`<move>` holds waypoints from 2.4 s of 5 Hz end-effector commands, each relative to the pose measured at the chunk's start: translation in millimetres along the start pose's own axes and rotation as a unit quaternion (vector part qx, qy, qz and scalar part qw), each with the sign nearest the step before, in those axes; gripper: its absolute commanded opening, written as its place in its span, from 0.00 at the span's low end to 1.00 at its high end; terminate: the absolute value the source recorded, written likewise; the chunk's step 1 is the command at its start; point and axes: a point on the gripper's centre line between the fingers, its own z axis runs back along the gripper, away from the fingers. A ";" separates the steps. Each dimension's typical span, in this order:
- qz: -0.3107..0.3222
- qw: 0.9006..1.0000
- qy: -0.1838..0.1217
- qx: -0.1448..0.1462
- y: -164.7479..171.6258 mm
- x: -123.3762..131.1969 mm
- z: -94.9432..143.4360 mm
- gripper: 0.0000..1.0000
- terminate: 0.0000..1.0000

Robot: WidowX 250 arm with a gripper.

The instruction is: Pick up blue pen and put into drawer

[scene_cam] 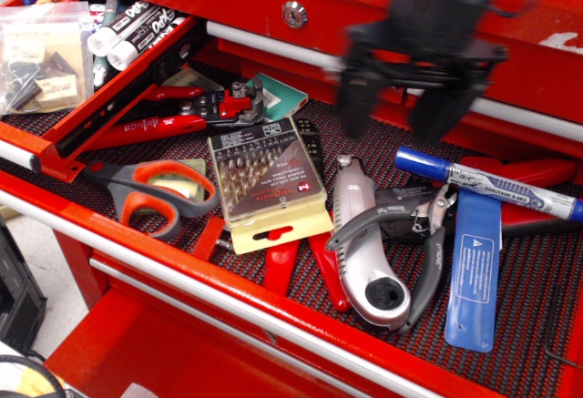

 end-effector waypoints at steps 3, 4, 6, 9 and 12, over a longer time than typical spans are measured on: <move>0.012 0.968 -0.146 -0.205 -41.9 -12.8 15.8 1.00 0.00; 0.019 0.964 -0.152 -0.219 -52.2 -17.8 8.4 1.00 0.00; 0.014 0.955 -0.162 -0.248 -71.6 -14.0 -1.4 1.00 0.00; 0.012 0.964 -0.092 -0.250 -82.4 -27.4 -39.1 1.00 0.00; -0.009 0.978 -0.097 -0.186 -55.8 -26.9 -21.1 0.00 0.00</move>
